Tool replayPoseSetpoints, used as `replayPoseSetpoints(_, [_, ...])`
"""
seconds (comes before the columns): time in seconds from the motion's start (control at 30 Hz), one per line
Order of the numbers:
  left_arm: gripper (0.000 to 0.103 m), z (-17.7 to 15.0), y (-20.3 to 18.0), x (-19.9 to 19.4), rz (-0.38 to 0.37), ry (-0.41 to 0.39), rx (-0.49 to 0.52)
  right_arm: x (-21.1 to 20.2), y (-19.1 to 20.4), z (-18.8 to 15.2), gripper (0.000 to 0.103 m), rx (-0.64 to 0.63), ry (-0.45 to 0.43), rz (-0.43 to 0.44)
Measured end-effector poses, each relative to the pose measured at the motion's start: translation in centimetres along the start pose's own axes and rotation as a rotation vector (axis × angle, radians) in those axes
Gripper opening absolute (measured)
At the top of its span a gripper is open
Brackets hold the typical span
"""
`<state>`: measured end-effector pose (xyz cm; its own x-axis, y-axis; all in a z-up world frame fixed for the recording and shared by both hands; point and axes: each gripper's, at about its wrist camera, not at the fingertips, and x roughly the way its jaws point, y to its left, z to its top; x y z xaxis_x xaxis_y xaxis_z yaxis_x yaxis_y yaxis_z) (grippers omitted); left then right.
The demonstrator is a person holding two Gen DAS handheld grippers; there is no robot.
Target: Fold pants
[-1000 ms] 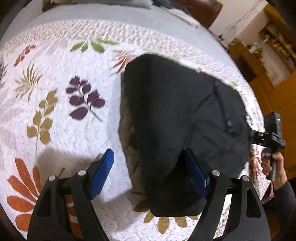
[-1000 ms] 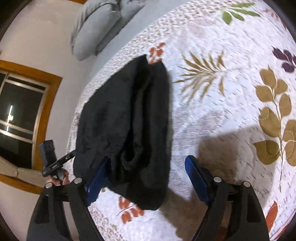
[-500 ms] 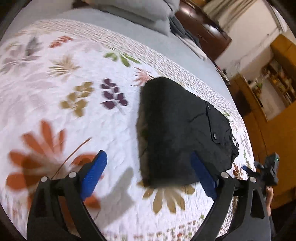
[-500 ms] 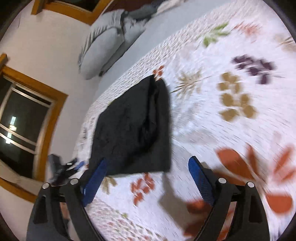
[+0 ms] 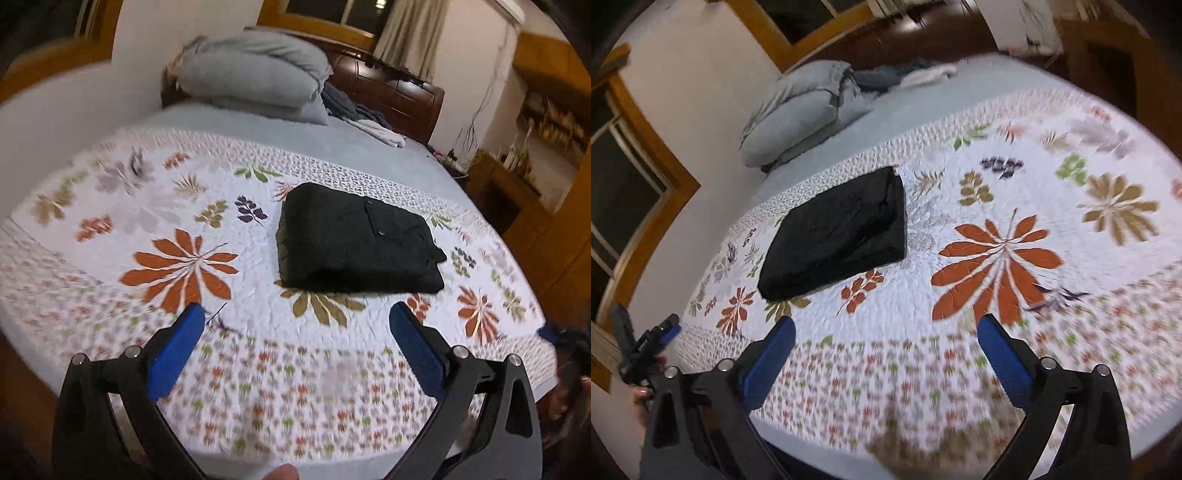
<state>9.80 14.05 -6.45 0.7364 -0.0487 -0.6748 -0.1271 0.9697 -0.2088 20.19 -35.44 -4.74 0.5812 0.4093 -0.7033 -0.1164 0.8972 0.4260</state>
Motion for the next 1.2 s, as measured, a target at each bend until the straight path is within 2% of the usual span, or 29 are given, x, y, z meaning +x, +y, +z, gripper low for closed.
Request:
replayPoseSetpoints(0.17, [0.1,-2.0,-4.0,-6.5,0.056,-0.067,0.035,-5.8,3.8,-2.8,0.099,-0.087,-0.05,-0.035])
replayPoseSetpoints(0.23, [0.1,-2.9,-5.7,-8.9,0.088,-0.081,0.061,-8.4,6.0,-4.1,0.099,-0.137,-0.09,-0.081])
replayPoseSetpoints(0.4, [0.1,-4.9,-8.3,-14.4,0.084,-0.122,0.068,-12.8,11.0,-6.6,0.099,-0.239,-0.131,-0.16])
replayPoseSetpoints(0.53, [0.1,-6.1,-10.1,-17.6,0.106,-0.13,0.109,-15.9,14.6,-8.4,0.099,-0.309,-0.172,-0.19])
replayPoseSetpoints(0.63, [0.1,-7.1,-11.2,-20.1,0.074,-0.143,0.134,-17.6,16.3,-9.4,0.099,-0.326,-0.192,-0.182])
replayPoseSetpoints(0.77, [0.1,-7.8,-11.6,-21.9,0.018,-0.152,0.126,-19.4,17.9,-10.7,0.099,-0.36,-0.229,-0.184])
replayPoseSetpoints(0.9, [0.1,-8.6,-12.0,-23.4,0.047,-0.199,0.135,-20.6,18.3,-11.4,0.099,-0.348,-0.244,-0.154])
replayPoseSetpoints(1.07, [0.1,-9.0,-12.7,-24.0,0.071,-0.205,0.145,-20.7,18.5,-12.0,0.099,-0.352,-0.24,-0.155])
replayPoseSetpoints(1.2, [0.1,-9.1,-13.0,-23.8,0.067,-0.179,0.156,-20.9,18.6,-12.3,0.099,-0.356,-0.259,-0.16])
